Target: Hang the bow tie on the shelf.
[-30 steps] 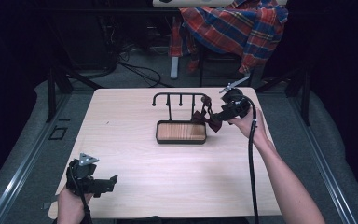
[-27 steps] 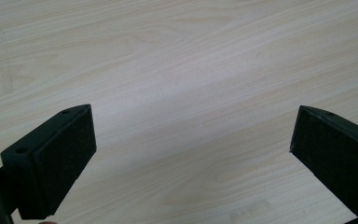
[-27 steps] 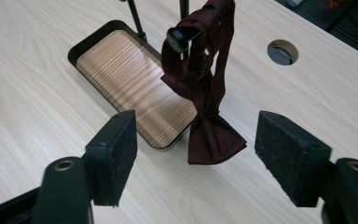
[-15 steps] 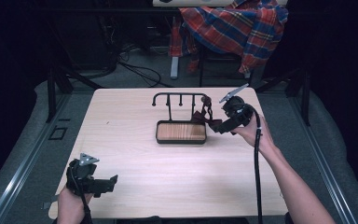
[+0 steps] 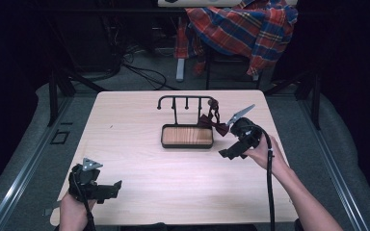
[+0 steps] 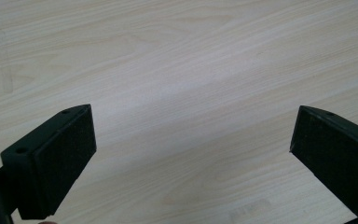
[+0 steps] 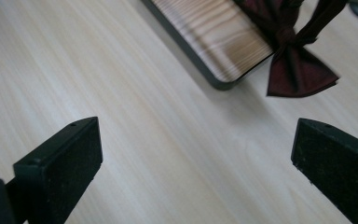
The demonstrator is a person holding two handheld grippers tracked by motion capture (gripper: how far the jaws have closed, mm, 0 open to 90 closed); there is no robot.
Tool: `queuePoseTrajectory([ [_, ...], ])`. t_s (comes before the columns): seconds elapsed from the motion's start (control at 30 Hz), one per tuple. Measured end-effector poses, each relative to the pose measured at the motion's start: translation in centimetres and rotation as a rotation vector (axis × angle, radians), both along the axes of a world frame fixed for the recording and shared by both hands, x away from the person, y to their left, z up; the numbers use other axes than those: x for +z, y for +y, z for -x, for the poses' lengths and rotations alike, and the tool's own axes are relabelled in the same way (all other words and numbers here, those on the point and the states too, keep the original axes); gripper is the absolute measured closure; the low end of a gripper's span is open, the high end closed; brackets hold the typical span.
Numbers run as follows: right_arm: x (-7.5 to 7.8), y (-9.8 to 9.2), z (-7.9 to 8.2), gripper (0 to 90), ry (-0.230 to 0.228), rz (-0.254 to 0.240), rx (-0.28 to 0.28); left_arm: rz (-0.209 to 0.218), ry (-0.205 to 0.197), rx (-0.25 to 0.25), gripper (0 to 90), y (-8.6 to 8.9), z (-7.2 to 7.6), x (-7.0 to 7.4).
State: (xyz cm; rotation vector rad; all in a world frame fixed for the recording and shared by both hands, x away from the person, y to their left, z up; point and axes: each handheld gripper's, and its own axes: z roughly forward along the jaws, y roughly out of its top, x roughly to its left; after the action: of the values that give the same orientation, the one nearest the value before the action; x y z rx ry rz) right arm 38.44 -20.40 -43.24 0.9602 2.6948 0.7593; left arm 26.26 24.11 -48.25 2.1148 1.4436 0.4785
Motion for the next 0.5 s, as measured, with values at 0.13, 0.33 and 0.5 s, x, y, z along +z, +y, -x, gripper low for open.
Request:
queuePoseTrajectory([
  [0.13,-1.7,0.0,1.2,0.0,0.030,0.029,0.032,0.000,0.001,0.000,0.2,0.0,0.0,0.0],
  [0.33,-3.6,-0.1,2.0,0.0,0.074,0.053,0.059,-0.006,0.007,-0.003,0.2,-0.1,0.0,0.0],
  [0.5,-5.2,-0.3,2.6,0.1,0.103,0.089,0.075,-0.010,0.009,0.006,0.2,-0.1,-0.1,0.0],
])
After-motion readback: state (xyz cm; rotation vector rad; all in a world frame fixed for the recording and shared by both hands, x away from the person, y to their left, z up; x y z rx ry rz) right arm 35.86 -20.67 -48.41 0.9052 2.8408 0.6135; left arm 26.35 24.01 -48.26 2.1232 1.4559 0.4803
